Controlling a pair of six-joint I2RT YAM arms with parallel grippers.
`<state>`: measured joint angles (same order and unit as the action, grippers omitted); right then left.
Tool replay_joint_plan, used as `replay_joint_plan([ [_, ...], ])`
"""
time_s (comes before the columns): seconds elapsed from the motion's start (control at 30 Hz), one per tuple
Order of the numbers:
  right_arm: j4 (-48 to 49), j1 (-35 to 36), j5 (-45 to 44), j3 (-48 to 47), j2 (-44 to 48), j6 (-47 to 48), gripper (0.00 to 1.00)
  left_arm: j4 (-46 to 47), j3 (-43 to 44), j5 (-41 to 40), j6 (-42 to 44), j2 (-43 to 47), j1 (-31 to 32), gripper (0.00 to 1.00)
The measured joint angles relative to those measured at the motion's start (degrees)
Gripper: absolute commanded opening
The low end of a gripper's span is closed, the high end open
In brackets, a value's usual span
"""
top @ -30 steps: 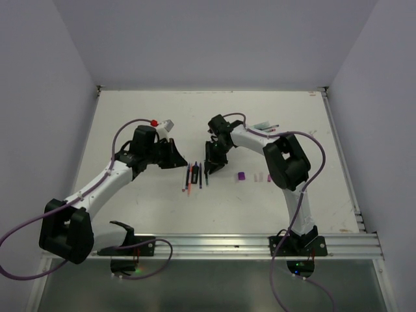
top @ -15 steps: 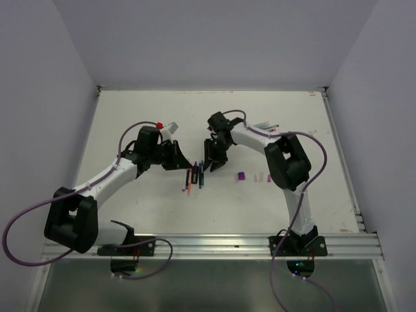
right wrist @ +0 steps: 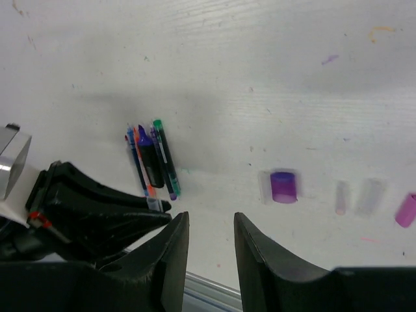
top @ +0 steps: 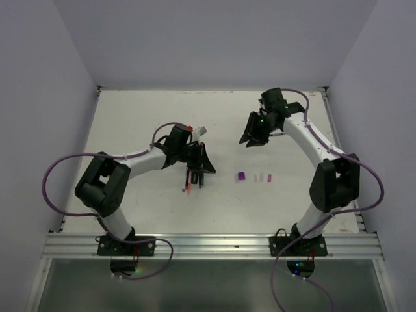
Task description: Open the pen caps
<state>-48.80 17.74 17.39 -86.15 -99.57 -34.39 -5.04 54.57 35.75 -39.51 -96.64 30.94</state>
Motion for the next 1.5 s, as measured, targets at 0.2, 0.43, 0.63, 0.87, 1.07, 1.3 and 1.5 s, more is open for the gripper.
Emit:
replay_joint_plan([
  [0.2,-1.9,-1.8,-0.3,6.0,8.0,0.0,0.38,3.0,1.6,-0.7,-2.8,-5.7,1.6,0.0],
  [0.43,-3.4,-3.1,-0.5,10.8,10.5,0.0,0.38,4.2,7.0,-1.4,-4.7,-12.3,4.7,0.08],
  [0.63,-3.9,-4.2,-1.4,11.3,12.0,0.0,0.38,4.6,8.7,-1.7,-6.0,-13.8,5.7,0.14],
  [0.87,-4.2,-5.3,-1.4,11.3,12.9,0.2,0.38,4.8,9.8,-1.8,-6.6,-16.3,5.9,0.15],
  [1.07,-4.3,-5.6,-1.4,11.3,12.9,0.2,0.38,5.7,10.2,-0.9,-7.6,-18.1,7.1,0.29],
  [1.3,-4.3,-5.7,-1.4,11.3,12.9,0.4,0.38,6.8,10.2,-0.3,-8.0,-18.1,7.9,0.43],
  [1.5,-4.1,-5.8,-1.4,11.6,12.9,0.4,0.38,6.8,10.2,-0.3,-7.9,-18.1,7.9,0.45],
])
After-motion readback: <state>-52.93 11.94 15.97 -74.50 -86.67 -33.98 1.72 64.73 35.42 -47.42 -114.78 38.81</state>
